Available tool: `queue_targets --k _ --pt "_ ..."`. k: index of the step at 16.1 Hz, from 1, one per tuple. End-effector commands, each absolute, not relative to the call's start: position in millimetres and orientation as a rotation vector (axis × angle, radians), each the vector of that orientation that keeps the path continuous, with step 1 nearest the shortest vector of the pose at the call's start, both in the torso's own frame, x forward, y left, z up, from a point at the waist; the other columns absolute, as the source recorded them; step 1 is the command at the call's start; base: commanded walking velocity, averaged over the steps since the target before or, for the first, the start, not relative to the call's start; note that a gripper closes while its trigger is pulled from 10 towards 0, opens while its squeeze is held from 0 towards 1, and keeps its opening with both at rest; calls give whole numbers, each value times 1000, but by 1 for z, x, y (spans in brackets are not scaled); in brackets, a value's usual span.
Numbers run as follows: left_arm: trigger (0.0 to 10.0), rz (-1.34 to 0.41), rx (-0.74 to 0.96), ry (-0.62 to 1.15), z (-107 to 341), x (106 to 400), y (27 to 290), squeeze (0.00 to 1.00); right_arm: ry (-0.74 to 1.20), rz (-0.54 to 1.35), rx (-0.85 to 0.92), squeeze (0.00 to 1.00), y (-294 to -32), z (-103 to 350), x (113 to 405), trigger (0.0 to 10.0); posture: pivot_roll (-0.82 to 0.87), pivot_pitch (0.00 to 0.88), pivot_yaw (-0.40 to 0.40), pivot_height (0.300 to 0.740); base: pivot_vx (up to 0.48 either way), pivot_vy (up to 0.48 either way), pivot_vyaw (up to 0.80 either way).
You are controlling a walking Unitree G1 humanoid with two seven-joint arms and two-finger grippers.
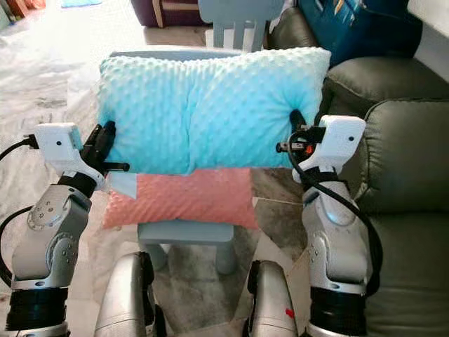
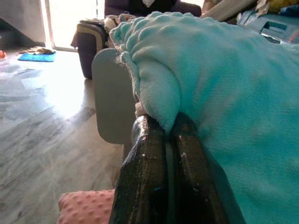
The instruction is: Move the pillow to the sofa
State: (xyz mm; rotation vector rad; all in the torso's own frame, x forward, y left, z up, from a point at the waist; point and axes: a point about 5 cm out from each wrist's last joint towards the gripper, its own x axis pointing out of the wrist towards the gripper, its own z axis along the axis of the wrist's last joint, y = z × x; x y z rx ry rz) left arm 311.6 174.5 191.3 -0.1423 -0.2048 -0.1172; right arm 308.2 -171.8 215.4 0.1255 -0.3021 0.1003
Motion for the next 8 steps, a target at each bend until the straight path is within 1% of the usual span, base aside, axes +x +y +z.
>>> queue_targets --k 1,5,8 --pt "0 -98 -149 -219 195 310 179 0 -344 84 131 0 -175 228 307 0 -104 101 3 622 0 0 0" --pt "0 -106 -157 -212 194 310 176 0 -345 82 146 0 -175 230 308 0 -106 99 6 657 0 0 0" --pt "0 -112 -159 -205 193 311 175 0 -346 78 155 0 -175 230 308 0 -107 99 9 697 0 0 0"
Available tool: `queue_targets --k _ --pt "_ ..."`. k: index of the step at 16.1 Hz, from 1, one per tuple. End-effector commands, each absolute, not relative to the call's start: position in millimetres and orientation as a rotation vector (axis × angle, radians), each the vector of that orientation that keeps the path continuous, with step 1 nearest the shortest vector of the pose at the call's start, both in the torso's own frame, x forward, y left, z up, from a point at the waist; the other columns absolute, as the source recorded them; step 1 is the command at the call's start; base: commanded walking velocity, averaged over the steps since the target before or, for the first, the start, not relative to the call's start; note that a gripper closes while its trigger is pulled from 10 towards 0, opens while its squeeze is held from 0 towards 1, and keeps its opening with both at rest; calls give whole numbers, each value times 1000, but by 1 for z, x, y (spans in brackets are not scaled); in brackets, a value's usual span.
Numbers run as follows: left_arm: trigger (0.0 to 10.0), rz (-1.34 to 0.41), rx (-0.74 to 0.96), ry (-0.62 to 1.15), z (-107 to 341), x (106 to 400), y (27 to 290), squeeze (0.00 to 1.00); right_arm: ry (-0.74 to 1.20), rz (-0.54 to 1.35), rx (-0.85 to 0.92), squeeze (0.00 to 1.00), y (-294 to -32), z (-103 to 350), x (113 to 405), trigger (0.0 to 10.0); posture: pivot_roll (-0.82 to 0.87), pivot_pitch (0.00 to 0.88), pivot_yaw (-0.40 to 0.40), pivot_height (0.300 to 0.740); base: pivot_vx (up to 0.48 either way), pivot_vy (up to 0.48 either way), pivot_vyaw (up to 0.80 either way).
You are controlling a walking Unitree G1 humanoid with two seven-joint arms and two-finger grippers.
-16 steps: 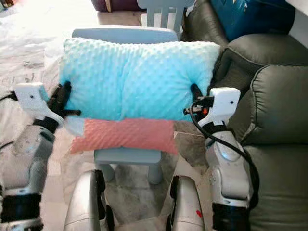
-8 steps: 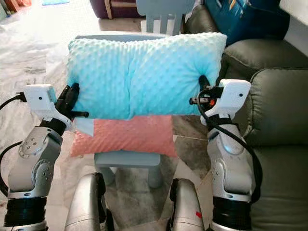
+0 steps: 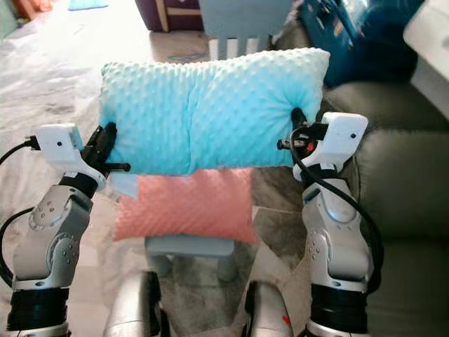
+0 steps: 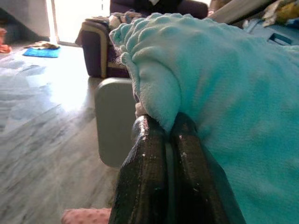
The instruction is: Move the pillow to the sofa
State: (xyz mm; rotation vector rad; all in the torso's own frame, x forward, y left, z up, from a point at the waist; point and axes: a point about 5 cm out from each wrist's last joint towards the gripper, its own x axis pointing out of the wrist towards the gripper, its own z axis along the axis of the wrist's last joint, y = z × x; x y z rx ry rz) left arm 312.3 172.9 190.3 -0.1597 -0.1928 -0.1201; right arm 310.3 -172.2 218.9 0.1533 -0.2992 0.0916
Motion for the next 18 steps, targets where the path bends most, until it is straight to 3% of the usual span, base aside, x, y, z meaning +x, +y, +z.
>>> queue_targets --k 1,4,12,18 --pt "0 -114 -160 -203 193 311 175 0 -347 79 156 0 -175 230 308 0 -107 98 9 712 0 0 0" --pt "0 -122 -163 -196 193 310 172 0 -349 80 156 0 -175 231 309 0 -106 97 10 740 0 0 0" --pt "0 -181 -161 -159 188 314 163 0 -355 77 159 0 -175 232 311 0 -113 67 19 740 0 0 0" --pt "0 -173 -194 -37 181 327 148 0 -376 101 145 0 -170 238 314 0 -134 33 24 740 0 0 0"
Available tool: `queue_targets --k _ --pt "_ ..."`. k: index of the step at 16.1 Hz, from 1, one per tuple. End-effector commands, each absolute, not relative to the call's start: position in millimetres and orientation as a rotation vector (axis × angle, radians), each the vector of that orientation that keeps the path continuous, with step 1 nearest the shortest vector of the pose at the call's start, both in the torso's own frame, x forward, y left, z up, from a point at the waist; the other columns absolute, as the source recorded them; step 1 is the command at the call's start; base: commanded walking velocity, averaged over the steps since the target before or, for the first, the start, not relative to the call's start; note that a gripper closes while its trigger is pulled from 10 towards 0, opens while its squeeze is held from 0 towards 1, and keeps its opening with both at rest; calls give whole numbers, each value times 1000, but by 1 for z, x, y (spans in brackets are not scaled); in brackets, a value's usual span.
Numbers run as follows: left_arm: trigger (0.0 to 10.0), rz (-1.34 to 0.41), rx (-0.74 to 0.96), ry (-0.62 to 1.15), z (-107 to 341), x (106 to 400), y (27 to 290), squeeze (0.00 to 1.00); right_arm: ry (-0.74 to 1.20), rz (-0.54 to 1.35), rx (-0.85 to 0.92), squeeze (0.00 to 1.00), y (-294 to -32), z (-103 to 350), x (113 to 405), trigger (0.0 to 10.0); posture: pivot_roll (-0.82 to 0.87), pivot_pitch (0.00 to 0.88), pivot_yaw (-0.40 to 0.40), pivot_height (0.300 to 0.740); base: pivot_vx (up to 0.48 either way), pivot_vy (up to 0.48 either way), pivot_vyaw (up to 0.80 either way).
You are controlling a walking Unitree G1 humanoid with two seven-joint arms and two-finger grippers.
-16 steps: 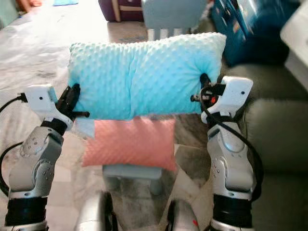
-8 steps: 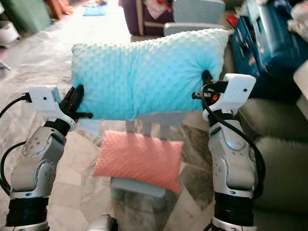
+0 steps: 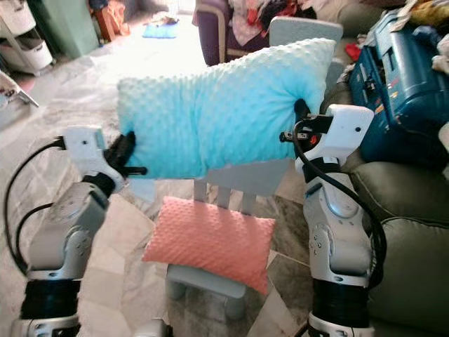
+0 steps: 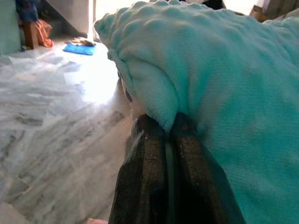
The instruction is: Move the pillow to the sofa
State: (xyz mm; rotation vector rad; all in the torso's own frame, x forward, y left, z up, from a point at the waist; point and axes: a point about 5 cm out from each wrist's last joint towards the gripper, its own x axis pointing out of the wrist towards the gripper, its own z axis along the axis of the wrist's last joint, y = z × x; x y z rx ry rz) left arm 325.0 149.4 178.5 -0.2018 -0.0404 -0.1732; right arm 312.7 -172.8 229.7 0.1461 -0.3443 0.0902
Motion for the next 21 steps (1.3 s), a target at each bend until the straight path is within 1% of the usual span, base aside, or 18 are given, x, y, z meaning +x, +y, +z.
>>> queue_targets --k 1,2,3,4,6,8,10,11,14,17,18,19,20,21 --pt "0 -179 -209 -24 180 328 146 0 -373 112 142 0 -169 239 314 0 -141 27 26 740 0 0 0" --pt "275 -201 -222 -21 181 329 141 0 -355 142 113 0 -167 239 314 0 -152 20 29 740 0 0 0" --pt "0 -214 -224 -18 181 327 138 0 -334 135 114 0 -170 236 313 0 -154 16 30 740 0 0 0" --pt "0 -216 -220 -17 180 326 138 0 -320 123 114 0 -172 234 311 0 -153 13 27 740 0 0 0" --pt "0 -224 -202 -14 178 322 138 0 -294 102 103 0 -176 228 307 0 -149 13 20 740 0 0 0" --pt "0 -235 -157 0 171 313 148 0 -289 43 115 0 -178 222 299 0 -136 13 2 740 0 0 0" --pt "0 -244 -149 10 167 309 149 0 -293 15 115 0 -178 221 296 0 -137 15 -2 740 0 0 0" --pt "0 -260 -154 8 163 307 144 0 -287 -17 145 0 -179 219 294 0 -137 17 -4 740 0 0 0" --pt "0 -277 -197 21 160 307 136 0 -292 -37 151 0 -180 221 294 0 -144 23 -15 740 0 0 0" --pt "157 -232 -230 13 161 309 142 0 -289 -34 156 0 -179 223 295 0 -145 31 -24 740 0 0 -752" --pt "510 -224 -251 19 159 308 144 0 -285 -31 155 0 -178 223 295 0 -143 36 -28 740 0 0 -800" --pt "510 -225 -254 19 159 308 144 0 -283 -31 156 0 -178 223 295 0 -143 36 -28 740 0 0 -800" --pt "784 -227 -265 21 159 308 143 0 -281 -29 158 0 -178 223 295 0 -143 36 -29 740 0 0 -800" --pt "588 -235 -285 22 159 308 143 0 -278 -26 159 0 -177 223 295 0 -144 39 -31 740 0 0 -800"
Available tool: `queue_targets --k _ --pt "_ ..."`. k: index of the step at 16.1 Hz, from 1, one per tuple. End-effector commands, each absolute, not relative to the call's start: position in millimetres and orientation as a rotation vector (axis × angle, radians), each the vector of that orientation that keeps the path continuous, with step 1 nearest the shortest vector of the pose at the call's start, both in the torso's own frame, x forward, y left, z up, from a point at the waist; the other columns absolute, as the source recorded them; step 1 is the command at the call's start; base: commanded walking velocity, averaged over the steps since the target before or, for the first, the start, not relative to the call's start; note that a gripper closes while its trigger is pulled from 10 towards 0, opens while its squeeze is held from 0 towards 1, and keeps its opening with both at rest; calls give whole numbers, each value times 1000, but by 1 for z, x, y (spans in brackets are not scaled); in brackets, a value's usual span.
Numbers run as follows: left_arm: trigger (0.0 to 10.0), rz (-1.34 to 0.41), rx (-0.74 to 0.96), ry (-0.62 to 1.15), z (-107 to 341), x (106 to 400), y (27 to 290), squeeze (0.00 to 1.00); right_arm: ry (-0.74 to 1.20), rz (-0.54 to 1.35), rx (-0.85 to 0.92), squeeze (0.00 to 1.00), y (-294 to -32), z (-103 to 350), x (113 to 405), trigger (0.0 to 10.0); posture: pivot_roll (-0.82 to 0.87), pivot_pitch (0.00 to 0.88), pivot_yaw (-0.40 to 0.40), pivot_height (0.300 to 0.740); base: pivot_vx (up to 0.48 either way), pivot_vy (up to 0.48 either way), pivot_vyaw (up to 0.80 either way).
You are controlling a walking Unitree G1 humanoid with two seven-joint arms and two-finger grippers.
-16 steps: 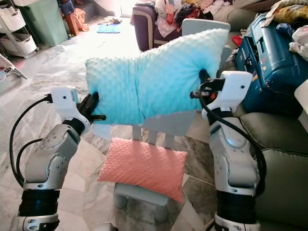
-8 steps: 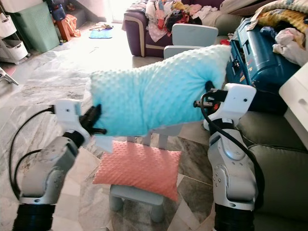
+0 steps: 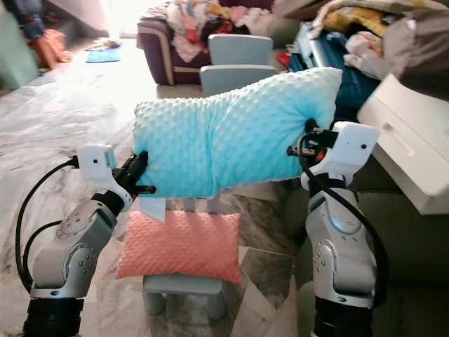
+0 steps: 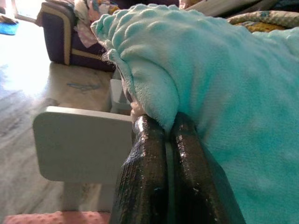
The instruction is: Move the pillow to the sofa
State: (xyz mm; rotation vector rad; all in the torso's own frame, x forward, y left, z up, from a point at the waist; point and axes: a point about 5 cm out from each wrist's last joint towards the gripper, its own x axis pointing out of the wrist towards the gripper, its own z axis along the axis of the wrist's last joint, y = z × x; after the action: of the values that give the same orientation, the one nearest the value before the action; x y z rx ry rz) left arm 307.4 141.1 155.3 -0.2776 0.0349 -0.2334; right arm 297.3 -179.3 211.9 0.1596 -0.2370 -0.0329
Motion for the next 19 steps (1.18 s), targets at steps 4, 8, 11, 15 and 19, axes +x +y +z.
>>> queue_targets --k 4,8,11,15,19 --pt "118 -234 -318 25 159 309 142 0 -270 -19 162 0 -176 223 295 0 -147 41 -36 740 0 0 -800" --pt "1020 -252 -322 38 157 308 139 0 -269 -17 172 0 -176 223 296 0 -145 39 -38 740 0 0 -800" --pt "1176 -255 -334 35 158 308 139 0 -276 -14 170 0 -176 224 296 0 -147 38 -35 740 0 0 -458" --pt "1647 -271 -339 43 159 308 136 0 -274 -8 173 0 -174 224 295 0 -148 47 -33 740 0 0 0" --pt "1529 -253 -375 45 166 311 137 0 -268 -11 176 0 -175 223 294 0 -150 52 -32 740 0 0 0"
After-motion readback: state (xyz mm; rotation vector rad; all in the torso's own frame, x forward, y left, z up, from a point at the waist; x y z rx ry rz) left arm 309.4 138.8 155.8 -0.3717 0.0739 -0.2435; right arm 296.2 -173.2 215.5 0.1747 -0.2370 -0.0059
